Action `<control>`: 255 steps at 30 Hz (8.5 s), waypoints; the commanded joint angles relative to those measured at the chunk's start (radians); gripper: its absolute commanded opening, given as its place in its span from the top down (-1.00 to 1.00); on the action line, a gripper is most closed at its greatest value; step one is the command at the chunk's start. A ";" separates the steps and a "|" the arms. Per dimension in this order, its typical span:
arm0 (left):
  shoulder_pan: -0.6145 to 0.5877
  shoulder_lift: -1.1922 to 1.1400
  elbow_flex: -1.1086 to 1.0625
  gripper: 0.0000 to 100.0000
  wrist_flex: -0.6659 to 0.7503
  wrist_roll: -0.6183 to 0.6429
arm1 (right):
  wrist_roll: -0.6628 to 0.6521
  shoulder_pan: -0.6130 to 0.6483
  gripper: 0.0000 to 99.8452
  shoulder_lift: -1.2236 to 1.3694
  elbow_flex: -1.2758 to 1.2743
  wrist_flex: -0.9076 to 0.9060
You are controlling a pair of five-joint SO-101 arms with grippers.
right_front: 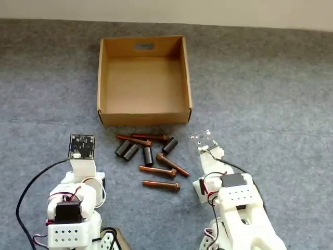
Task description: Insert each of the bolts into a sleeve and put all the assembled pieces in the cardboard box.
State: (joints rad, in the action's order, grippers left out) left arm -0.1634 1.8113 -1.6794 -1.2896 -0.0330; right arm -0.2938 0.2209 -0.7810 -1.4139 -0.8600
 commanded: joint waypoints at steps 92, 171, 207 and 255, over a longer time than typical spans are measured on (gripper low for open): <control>0.602 -1.118 0.751 0.72 0.104 -0.203 | 0.250 -0.016 0.99 -0.565 0.337 -0.240; 0.513 -0.921 0.409 0.98 -0.087 -0.941 | 0.250 -0.016 0.99 -0.565 0.305 -0.248; 0.714 -0.923 0.340 0.60 0.311 -0.628 | 0.250 -0.016 0.99 -0.565 0.305 -0.248; 0.509 -0.917 0.352 0.54 0.296 -0.695 | 0.249 -0.016 0.99 -0.565 0.285 -0.245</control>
State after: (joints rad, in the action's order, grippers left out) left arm 0.4304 0.8846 -1.3587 -0.9904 -0.6805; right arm -0.0545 0.2133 -1.3364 -1.1393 -1.1178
